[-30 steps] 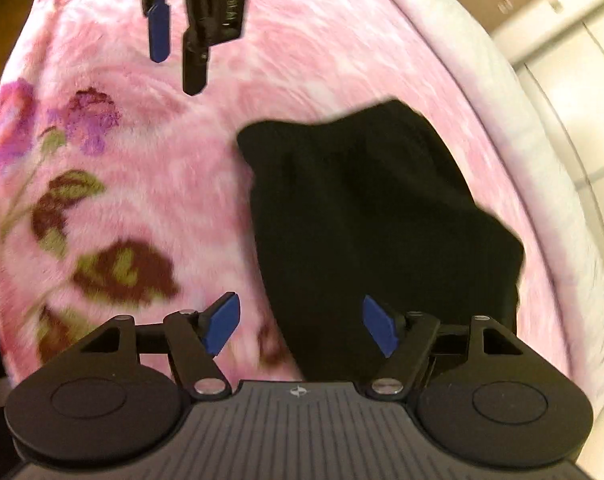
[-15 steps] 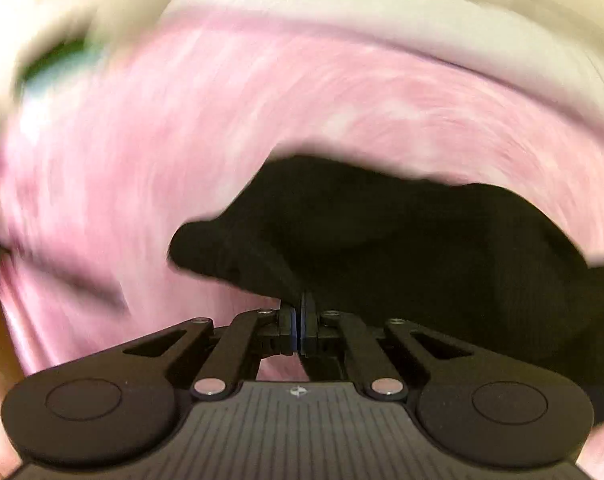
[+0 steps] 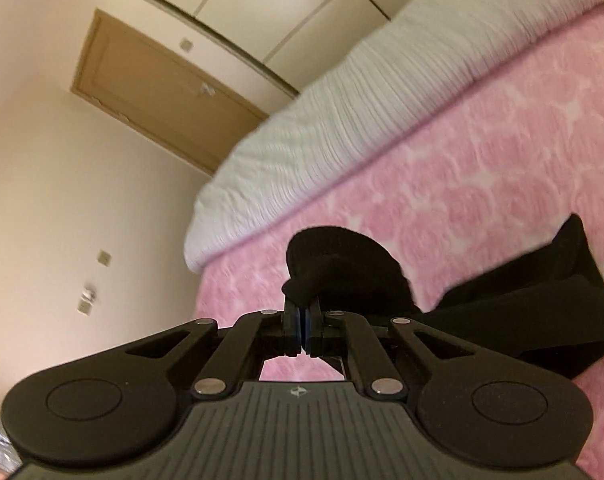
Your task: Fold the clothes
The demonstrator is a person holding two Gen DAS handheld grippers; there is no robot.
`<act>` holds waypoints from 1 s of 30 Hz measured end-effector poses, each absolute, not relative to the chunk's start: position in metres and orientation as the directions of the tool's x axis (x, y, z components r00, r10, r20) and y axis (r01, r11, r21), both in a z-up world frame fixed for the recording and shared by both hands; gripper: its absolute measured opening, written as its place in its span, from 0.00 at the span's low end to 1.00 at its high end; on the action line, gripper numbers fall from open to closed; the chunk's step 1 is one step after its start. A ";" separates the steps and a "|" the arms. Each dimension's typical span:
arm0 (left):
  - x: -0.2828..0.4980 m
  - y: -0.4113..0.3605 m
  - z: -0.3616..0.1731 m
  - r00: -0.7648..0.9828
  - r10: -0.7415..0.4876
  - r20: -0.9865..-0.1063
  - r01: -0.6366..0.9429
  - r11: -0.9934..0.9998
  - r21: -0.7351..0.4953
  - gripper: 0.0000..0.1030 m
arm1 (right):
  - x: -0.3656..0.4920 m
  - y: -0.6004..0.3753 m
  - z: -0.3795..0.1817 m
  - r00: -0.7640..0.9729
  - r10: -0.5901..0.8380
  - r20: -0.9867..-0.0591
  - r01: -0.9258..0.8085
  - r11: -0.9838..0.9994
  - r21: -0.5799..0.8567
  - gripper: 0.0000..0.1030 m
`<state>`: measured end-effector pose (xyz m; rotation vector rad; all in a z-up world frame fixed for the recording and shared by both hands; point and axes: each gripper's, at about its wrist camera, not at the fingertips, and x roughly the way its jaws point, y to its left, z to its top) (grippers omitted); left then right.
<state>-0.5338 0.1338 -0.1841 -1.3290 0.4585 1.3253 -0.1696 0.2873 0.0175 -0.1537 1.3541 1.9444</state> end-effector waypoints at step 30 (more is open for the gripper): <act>-0.733 0.080 -0.090 0.148 0.596 -0.790 -0.785 -0.415 -0.460 0.48 | -0.341 0.279 0.194 -0.793 0.608 -0.024 -0.330 -0.397 0.856 0.05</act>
